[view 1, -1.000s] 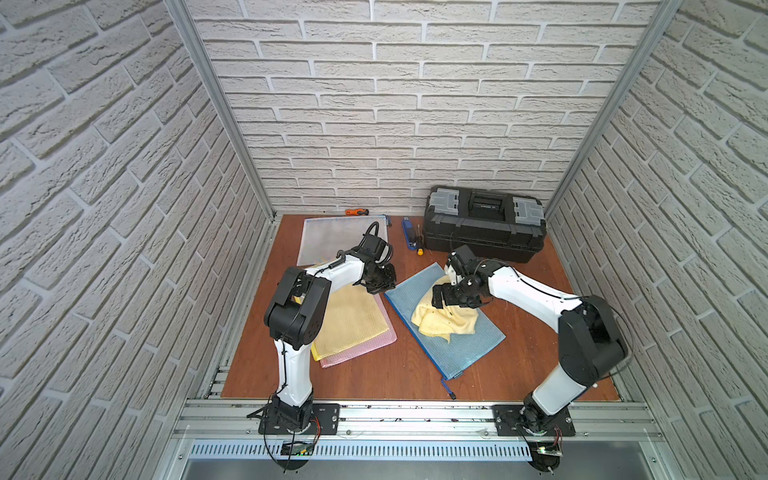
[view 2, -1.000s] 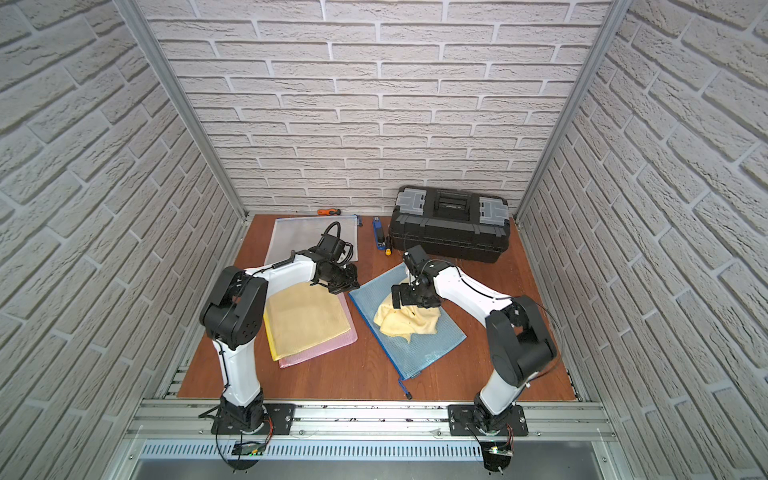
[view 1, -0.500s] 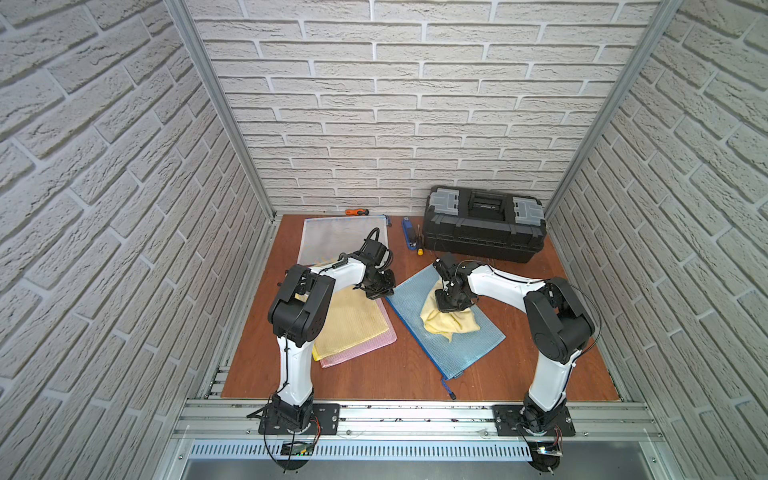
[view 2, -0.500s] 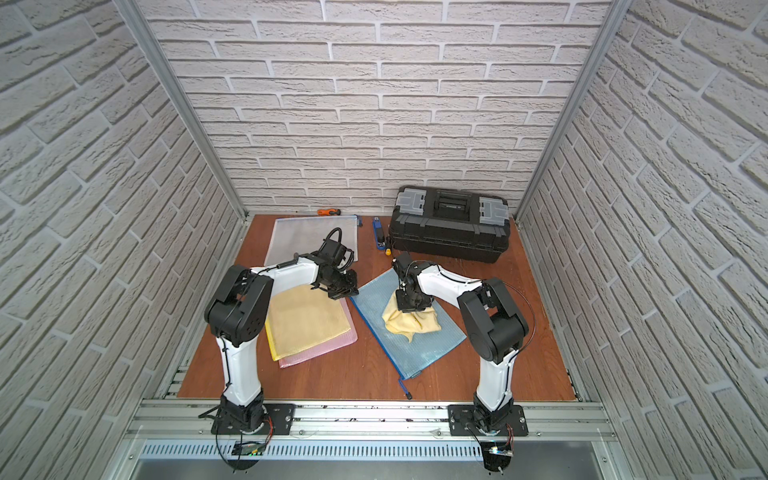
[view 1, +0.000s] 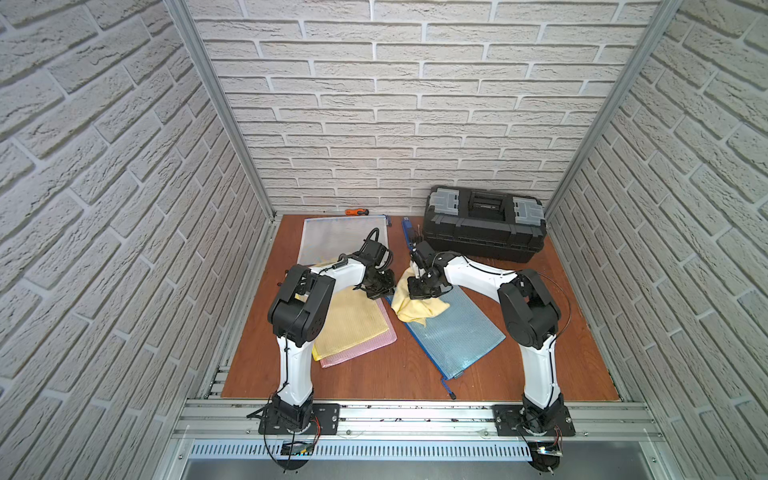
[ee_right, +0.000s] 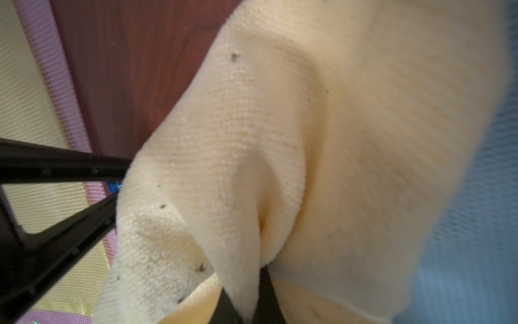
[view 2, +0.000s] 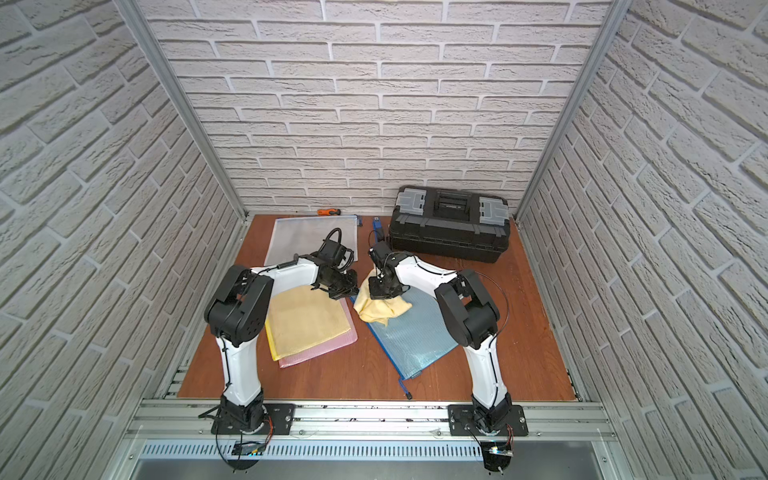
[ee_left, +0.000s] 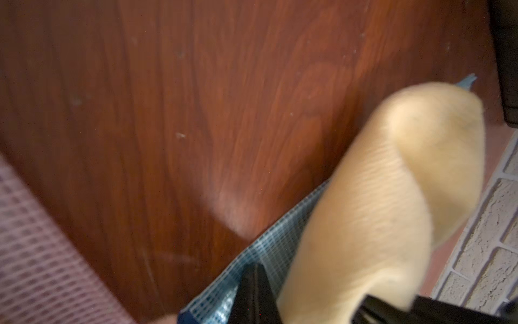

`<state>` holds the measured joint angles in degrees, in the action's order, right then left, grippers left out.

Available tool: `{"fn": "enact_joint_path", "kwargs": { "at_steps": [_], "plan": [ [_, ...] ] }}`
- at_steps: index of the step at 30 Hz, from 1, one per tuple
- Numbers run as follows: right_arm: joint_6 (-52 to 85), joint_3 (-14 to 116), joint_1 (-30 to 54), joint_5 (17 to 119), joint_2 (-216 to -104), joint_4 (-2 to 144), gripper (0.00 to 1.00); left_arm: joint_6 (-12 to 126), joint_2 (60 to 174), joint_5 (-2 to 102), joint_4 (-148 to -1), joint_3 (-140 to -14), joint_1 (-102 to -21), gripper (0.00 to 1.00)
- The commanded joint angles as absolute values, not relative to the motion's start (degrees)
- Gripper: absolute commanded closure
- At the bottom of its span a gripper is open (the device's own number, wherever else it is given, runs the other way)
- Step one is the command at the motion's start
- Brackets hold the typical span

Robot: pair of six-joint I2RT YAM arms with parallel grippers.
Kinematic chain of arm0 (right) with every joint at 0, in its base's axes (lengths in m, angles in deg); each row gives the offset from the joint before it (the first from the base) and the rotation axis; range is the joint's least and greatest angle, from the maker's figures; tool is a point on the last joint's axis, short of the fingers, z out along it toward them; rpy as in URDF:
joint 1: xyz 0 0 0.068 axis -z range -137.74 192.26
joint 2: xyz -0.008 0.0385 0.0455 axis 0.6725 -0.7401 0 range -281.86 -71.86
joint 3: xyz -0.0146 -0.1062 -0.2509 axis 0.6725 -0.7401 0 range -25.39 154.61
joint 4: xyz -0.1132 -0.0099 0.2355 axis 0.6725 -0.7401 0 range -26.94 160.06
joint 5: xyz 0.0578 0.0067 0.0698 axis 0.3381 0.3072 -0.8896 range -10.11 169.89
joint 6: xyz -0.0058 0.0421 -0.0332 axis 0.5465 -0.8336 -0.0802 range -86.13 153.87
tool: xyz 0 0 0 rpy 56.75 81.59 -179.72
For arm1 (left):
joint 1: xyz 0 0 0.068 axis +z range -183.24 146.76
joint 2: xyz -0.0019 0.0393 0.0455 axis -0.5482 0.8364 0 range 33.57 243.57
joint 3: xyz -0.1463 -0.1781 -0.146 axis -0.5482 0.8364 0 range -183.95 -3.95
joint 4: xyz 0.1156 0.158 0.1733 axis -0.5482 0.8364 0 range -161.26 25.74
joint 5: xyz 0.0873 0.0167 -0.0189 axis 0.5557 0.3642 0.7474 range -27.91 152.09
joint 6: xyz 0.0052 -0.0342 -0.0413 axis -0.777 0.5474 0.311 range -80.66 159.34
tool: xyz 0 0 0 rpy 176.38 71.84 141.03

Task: Wipe the document bag
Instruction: Adjust the cleaning item in the document bag, then wipe the dirt from the document bag.

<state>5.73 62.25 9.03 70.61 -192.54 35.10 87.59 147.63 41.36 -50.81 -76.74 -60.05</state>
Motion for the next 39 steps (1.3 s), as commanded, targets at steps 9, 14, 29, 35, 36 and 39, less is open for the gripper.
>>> {"fn": "enact_joint_path", "kwargs": {
  "at_steps": [9,14,29,35,36,39],
  "plan": [
    [3.8,63.5,18.8,68.3,-194.5,32.7,0.98,87.9,149.0,42.1,-50.3,-74.4,-60.5,1.00],
    [6.4,65.8,25.7,70.2,-194.3,29.5,0.98,88.2,148.9,41.9,-51.0,-73.1,-60.5,1.00],
    [5.5,61.6,14.3,68.3,-187.7,27.0,0.98,89.0,149.2,41.2,-52.3,-72.5,-60.5,1.00],
    [-0.4,49.2,10.9,64.6,-181.2,33.7,0.98,89.0,149.7,40.8,-51.8,-73.0,-60.4,1.00],
    [-0.5,47.4,11.0,65.7,-180.3,33.4,0.98,89.0,149.7,40.8,-51.8,-73.0,-60.5,1.00],
    [-0.5,42.1,12.7,68.1,-176.8,31.6,0.98,88.7,149.8,40.6,-51.5,-73.3,-60.4,1.00]
  ]
}}
